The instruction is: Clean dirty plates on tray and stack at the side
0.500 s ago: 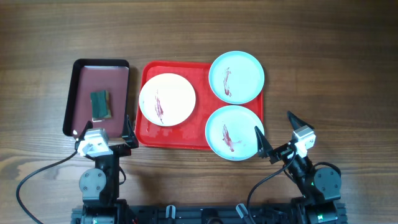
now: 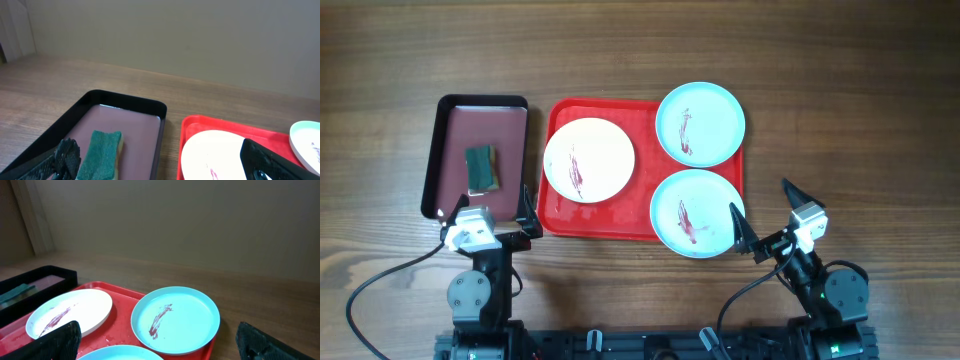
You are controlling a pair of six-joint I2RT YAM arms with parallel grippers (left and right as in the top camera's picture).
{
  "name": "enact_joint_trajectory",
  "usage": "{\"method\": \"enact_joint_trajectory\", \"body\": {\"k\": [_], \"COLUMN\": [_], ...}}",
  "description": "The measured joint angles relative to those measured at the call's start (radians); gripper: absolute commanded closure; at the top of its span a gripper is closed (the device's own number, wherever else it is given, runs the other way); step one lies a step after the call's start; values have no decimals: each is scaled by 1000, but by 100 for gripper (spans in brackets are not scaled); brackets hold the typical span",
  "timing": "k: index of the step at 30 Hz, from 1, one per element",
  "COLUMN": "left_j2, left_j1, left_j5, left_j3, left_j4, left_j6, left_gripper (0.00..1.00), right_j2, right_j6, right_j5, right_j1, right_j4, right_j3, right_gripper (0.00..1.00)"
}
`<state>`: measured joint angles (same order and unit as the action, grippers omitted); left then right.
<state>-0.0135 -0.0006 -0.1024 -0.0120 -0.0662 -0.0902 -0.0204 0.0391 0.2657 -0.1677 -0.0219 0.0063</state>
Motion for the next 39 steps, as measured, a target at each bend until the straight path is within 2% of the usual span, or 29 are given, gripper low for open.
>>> {"method": "enact_joint_trajectory", "body": {"k": [39], "left_j2": [0], "left_j1": [0], "left_j5": [0], "left_j3": [0], "left_j4": [2], "left_j6": [0], "left_gripper": [0], "right_j2": [0], "right_j6": [0], "right_j5": [0], "right_j1": [0], "right_j4": [0], "right_j3": [0], "right_gripper": [0]}}
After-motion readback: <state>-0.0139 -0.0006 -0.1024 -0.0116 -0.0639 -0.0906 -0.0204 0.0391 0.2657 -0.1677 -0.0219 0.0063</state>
